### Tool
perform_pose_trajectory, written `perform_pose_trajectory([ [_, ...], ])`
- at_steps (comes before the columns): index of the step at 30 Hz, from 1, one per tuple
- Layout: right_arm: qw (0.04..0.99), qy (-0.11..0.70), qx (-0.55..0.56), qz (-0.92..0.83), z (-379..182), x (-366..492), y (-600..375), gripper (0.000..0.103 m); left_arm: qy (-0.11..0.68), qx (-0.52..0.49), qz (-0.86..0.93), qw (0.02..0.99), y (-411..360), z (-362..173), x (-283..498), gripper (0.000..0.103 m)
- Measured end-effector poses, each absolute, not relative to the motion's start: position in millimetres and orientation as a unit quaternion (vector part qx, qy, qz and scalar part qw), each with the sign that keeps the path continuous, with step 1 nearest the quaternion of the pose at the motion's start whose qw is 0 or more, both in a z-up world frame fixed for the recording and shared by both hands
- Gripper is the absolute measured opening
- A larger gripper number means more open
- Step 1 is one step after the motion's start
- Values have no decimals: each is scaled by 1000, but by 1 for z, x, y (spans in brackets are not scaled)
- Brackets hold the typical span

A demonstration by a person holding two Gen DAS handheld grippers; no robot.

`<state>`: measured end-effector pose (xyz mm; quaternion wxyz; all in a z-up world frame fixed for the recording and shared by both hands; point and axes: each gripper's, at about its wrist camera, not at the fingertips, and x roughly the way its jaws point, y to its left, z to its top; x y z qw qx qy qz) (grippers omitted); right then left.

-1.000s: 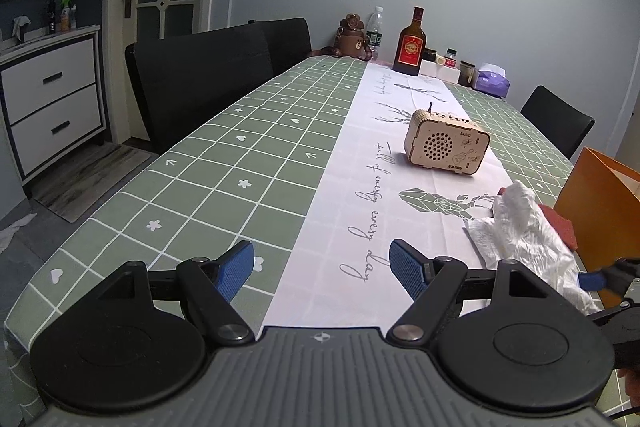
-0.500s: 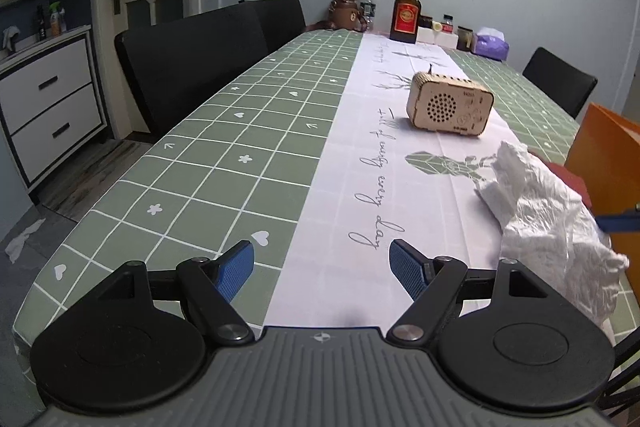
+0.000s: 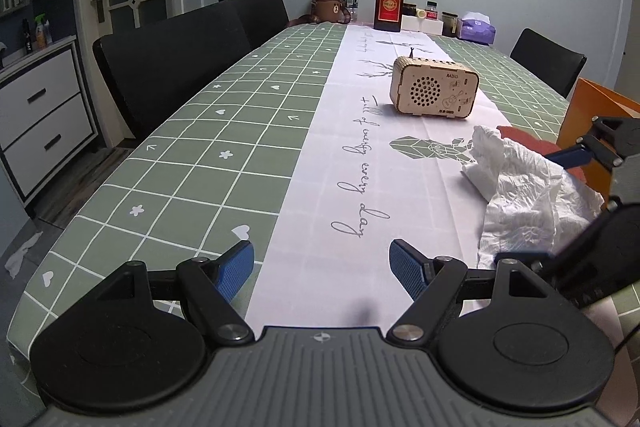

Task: Organize soft objects
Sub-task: 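Lift the white bag with the right gripper while the left grasps the red sponge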

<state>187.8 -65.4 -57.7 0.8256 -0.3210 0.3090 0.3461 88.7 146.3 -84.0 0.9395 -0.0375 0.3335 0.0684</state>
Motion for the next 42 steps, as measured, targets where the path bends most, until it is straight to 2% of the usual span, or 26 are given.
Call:
perform_pose_trajectory([
  [2, 837, 304, -302, 340, -60, 191, -66, 98, 337, -41, 71, 938, 148, -86, 89, 90],
  [4, 845, 300, -284, 339, -63, 192, -66, 91, 340, -44, 75, 936, 150, -88, 90, 90],
  [6, 847, 305, -263, 346, -63, 192, -67, 75, 342, -45, 76, 936, 151, -88, 91, 90],
  [7, 846, 310, -255, 351, -62, 193, -67, 72, 343, -45, 75, 935, 152, -89, 90, 90],
  [9, 844, 312, -252, 357, -62, 190, -67, 56, 343, -45, 75, 935, 151, -88, 91, 90],
  [10, 843, 309, -256, 360, -62, 187, -66, 52, 344, -45, 74, 935, 151, -88, 91, 90],
  [12, 840, 301, -270, 362, -62, 180, -65, 26, 343, -44, 74, 935, 150, -87, 91, 90],
  [20, 847, 278, -303, 336, -59, 167, -69, 18, 336, -40, 70, 939, 144, -81, 91, 90],
  [31, 907, 287, -146, 273, -1, 169, -129, 17, 300, 0, 5, 954, 112, -54, 113, 90],
  [35, 918, 271, -103, 270, 28, 165, -165, 17, 284, 41, -71, 955, 95, -42, 138, 91],
  [42, 930, 267, -97, 234, 54, 170, -220, 17, 280, 176, -267, 905, 46, -49, 195, 95],
])
